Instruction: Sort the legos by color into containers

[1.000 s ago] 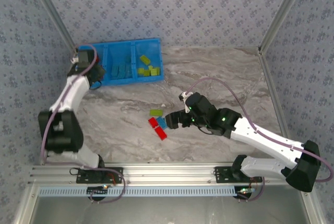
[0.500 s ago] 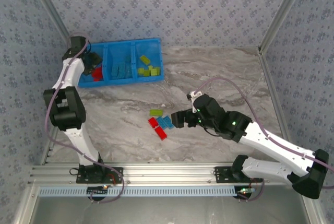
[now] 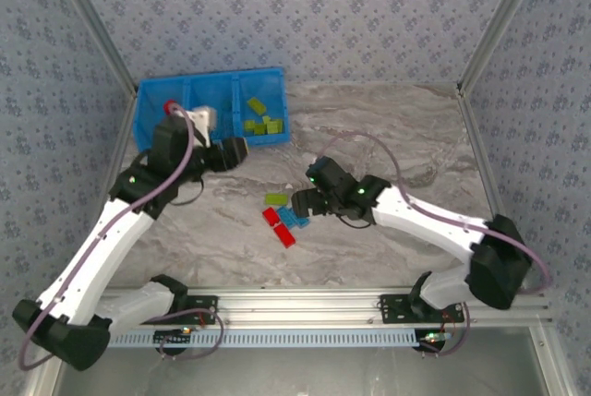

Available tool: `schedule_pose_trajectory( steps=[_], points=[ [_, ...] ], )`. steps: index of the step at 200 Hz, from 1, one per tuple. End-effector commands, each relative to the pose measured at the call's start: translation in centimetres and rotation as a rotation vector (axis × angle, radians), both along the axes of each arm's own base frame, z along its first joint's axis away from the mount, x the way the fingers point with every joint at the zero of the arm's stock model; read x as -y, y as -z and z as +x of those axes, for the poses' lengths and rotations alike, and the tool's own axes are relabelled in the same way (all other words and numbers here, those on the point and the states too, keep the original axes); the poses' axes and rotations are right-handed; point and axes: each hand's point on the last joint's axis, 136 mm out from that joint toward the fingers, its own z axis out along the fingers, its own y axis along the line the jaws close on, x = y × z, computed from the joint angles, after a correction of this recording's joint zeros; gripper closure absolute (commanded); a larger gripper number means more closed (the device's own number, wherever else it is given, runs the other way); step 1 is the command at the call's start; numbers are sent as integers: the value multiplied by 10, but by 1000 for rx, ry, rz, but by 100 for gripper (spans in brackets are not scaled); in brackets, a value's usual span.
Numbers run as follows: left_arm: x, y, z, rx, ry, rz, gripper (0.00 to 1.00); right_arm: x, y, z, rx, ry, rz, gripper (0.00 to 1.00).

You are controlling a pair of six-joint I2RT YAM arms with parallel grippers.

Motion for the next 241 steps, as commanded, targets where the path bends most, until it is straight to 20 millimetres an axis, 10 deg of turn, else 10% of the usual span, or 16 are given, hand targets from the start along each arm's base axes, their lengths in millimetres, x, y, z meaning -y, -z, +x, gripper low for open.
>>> schedule_pose_trajectory(
  steps=[1,54,162,206,241],
  points=[
    [7,51,-48,-117,194,192,29,-21,15,3,-49,-65,11,10],
    [10,86,-107,-163,423,215,21,-24,69,-8,-158,-110,-70,31],
    [8,110,-106,-161,433,243,14,-31,109,-14,-211,-149,-150,52],
    [3,107,-104,-138,404,256,9,-23,88,-11,-141,-116,-147,71],
    [-12,93,-94,-68,299,254,1,-21,23,-1,24,-95,-86,72]
  ],
)
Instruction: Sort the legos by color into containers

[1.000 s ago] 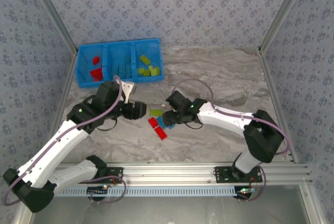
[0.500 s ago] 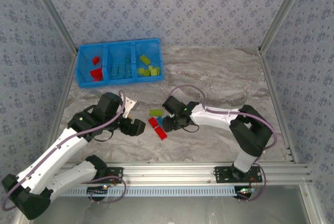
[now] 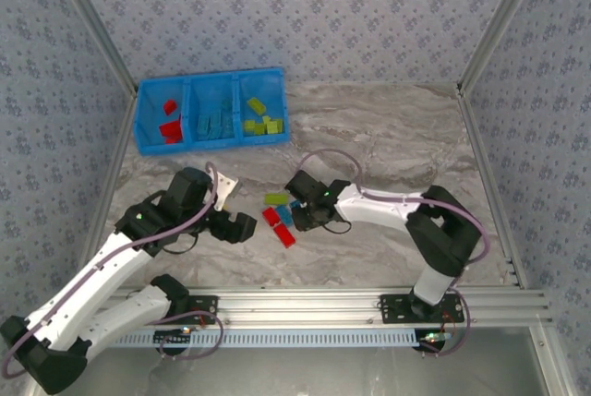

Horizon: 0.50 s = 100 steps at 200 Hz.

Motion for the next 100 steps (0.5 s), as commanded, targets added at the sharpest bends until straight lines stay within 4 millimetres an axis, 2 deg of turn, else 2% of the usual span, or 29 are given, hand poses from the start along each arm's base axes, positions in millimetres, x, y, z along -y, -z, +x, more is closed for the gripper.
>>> schedule_pose_trajectory(
  steps=[1,20,29,34,56,76,100],
  points=[
    [-12,-14,10,87,-76,-7,1,2,-57,11,143,23,55,72],
    [-31,-25,21,164,-201,-11,1,-17,-96,19,204,-2,146,72],
    [-42,-29,24,201,-259,-10,1,-34,-109,22,220,-31,187,72],
    [-49,-32,27,222,-302,-7,1,-49,-128,28,246,-49,232,72],
    [-84,-40,34,294,-490,15,1,-96,-154,50,310,-109,288,72],
    [-104,-41,35,322,-579,41,1,-132,-163,86,379,-105,319,71],
    [-119,-43,36,339,-644,64,1,-167,-148,139,412,-66,317,71]
  ],
)
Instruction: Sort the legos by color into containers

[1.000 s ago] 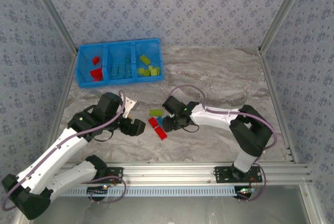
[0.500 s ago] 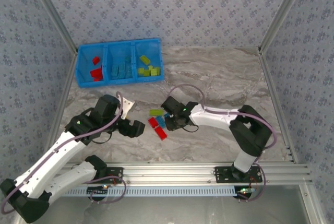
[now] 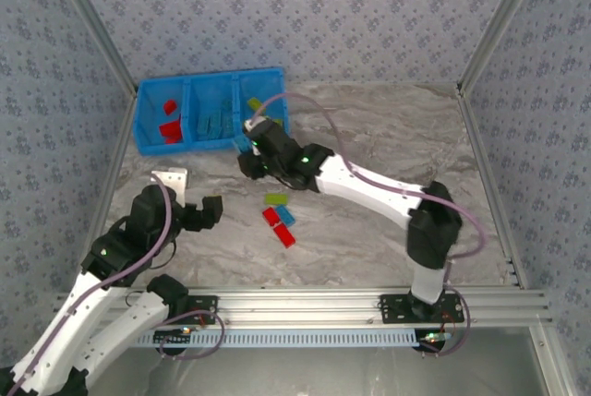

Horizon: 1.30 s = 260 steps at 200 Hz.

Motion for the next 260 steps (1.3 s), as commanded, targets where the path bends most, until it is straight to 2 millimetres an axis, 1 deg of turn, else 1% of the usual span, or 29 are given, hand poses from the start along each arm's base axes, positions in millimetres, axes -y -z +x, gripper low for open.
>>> schedule_pose_trajectory(
  steps=[1,15,19,28,34,39,41,48,51,56,63,71,88,119,132,147,166,185,200,206,208,217,228,235,240,241,247,251,260],
  points=[
    [-26,-3,5,31,-138,29,1,-25,20,48,41,31,-27,71],
    [-30,-4,5,34,-161,29,1,-45,34,74,58,39,-58,71],
    [-31,-5,5,37,-164,30,1,-51,29,81,79,40,-54,71],
    [-32,-5,5,38,-166,31,1,-65,37,94,99,37,-71,71],
    [-33,-5,5,41,-168,31,1,-72,36,102,116,37,-69,71],
    [-33,-5,5,41,-169,31,1,-78,43,108,122,33,-79,71],
    [-33,-5,5,40,-169,30,1,-79,48,110,120,32,-86,71],
    [-33,-4,5,39,-166,29,1,-86,49,120,142,38,-74,70],
    [-33,-4,5,38,-166,29,1,-88,56,124,143,42,-78,71],
    [-32,-3,5,35,-164,31,1,-91,55,131,156,46,-60,70],
    [-32,-3,5,35,-162,29,1,-95,63,139,157,47,-47,70],
    [-32,-3,5,33,-163,30,1,-98,64,147,163,41,-11,69],
    [-32,-3,5,37,-163,27,1,-110,60,154,179,8,76,63],
    [-34,-3,6,38,-172,28,1,-126,29,150,252,-26,161,45],
    [-34,-4,6,40,-175,27,1,-127,20,149,259,-22,178,42],
    [-35,-4,6,40,-178,26,1,-126,11,147,247,-14,201,42],
    [-35,-4,6,43,-174,30,1,-125,-4,137,223,-29,211,43],
    [-34,-3,7,41,-171,34,1,-121,-25,116,197,-71,186,43],
    [-33,-2,8,35,-167,30,1,-108,-46,95,174,-100,149,41],
    [-32,-1,8,33,-166,30,1,-102,-48,87,158,-107,124,40],
    [-32,-1,8,31,-164,30,1,-99,-57,84,163,-107,129,39],
    [-31,0,8,26,-160,29,1,-87,-58,73,141,-111,96,38],
    [-30,1,9,20,-163,26,1,-70,-73,55,137,-124,86,36],
    [-30,1,8,15,-168,18,1,-60,-68,46,122,-132,65,35],
    [-30,0,8,10,-180,3,1,-50,-73,36,119,-139,58,34],
    [-30,0,8,10,-182,-1,1,-49,-69,35,113,-141,50,34],
    [-30,0,8,-4,-199,-27,1,-36,-77,23,116,-148,45,33],
    [-30,1,7,-17,-216,-53,1,-27,-69,16,101,-152,21,32],
    [-26,4,6,-57,-241,-109,1,-5,-74,-2,97,-151,3,30]
  ],
)
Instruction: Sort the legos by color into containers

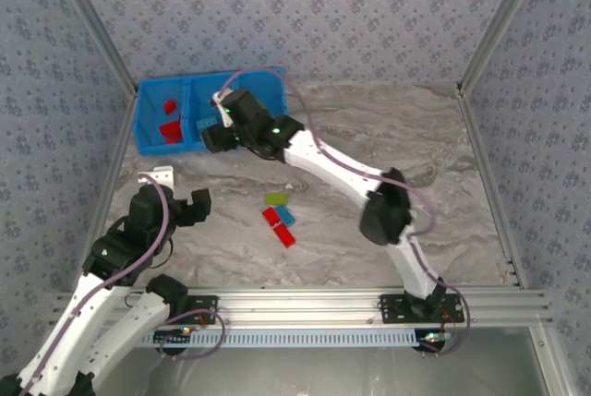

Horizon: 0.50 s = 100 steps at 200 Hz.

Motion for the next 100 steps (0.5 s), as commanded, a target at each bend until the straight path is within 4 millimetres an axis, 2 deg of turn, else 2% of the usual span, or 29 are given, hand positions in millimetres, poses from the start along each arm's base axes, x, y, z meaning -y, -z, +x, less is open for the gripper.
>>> schedule_pose_trajectory(
  steps=[1,10,14,28,33,34,52,54,58,75,100],
  points=[
    [5,-1,-1,-50,-63,-133,1,47,-26,-41,10,-27,-34,30],
    [16,4,-1,-96,-54,-195,1,70,-16,-56,-3,-12,-71,29],
    [22,7,0,-119,-51,-223,1,82,-20,-63,0,3,-69,28],
    [45,19,3,-203,-43,-333,1,119,-10,-86,-19,50,-80,26],
    [55,24,5,-230,-33,-369,1,132,2,-94,-36,66,-93,25],
    [57,26,5,-237,-34,-376,1,134,-2,-95,-33,70,-82,25],
    [95,47,12,-305,-31,-484,1,177,18,-122,-84,134,-59,18],
    [100,50,12,-311,-31,-490,1,183,29,-125,-100,142,-74,18],
    [107,55,12,-324,-30,-497,1,192,34,-131,-110,156,-70,17],
    [135,79,14,-373,-38,-492,1,222,54,-148,-145,203,-76,11],
    [163,110,17,-451,-29,-412,1,253,76,-158,-169,277,-105,5]
  ],
)
